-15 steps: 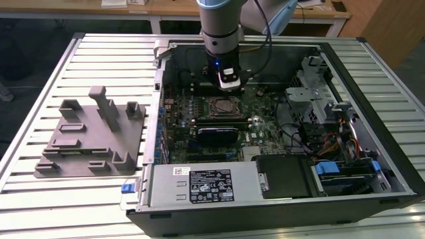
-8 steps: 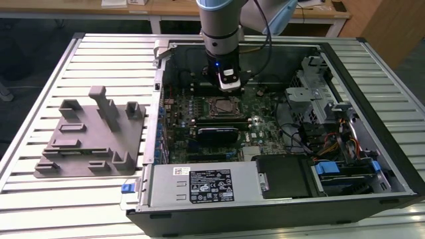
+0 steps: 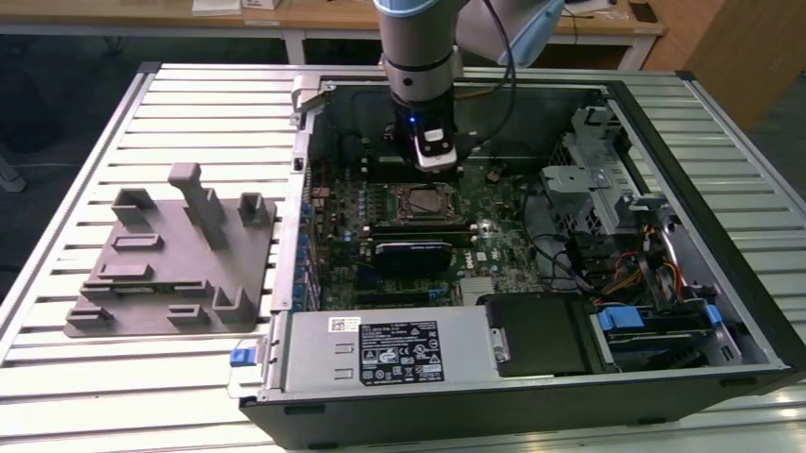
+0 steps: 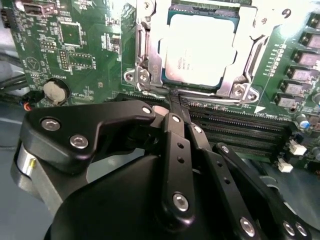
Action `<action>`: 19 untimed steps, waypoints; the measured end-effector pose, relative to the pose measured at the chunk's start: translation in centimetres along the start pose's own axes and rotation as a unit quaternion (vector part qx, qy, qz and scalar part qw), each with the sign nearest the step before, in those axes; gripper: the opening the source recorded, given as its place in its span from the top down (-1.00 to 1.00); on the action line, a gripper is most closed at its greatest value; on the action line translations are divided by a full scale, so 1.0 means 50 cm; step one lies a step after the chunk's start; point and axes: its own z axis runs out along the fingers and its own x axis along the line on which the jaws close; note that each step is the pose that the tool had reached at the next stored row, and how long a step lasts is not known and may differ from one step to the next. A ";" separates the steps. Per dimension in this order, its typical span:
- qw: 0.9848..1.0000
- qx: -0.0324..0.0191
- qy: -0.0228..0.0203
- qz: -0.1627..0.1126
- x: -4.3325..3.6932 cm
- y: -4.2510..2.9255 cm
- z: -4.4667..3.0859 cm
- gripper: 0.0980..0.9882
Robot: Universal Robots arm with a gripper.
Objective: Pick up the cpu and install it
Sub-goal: 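Install the first cpu locking lever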
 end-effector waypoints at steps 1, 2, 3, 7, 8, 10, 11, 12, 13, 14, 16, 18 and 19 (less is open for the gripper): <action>1.000 0.000 0.000 0.000 0.000 0.000 -0.003 0.98; 1.000 0.000 0.000 0.000 -0.001 0.001 -0.005 0.98; 1.000 0.000 0.000 0.000 -0.001 0.001 -0.009 0.98; 1.000 0.000 0.000 0.000 -0.002 0.003 -0.019 0.98; 1.000 0.000 0.000 0.000 -0.002 0.003 -0.020 0.98; 1.000 0.000 0.000 0.000 -0.002 0.003 -0.019 0.98; 1.000 0.000 0.000 0.000 -0.002 0.003 -0.020 0.98; 1.000 0.000 0.000 0.000 -0.002 0.003 -0.020 0.98; 1.000 0.000 0.000 0.000 -0.002 0.003 -0.020 0.98; 1.000 0.001 0.000 0.000 -0.002 0.003 -0.020 0.98; 1.000 0.009 0.000 -0.001 -0.002 0.003 -0.020 0.98; 1.000 0.020 0.000 -0.002 -0.003 0.003 -0.019 0.98; 1.000 0.024 0.000 -0.003 -0.003 0.002 -0.019 0.98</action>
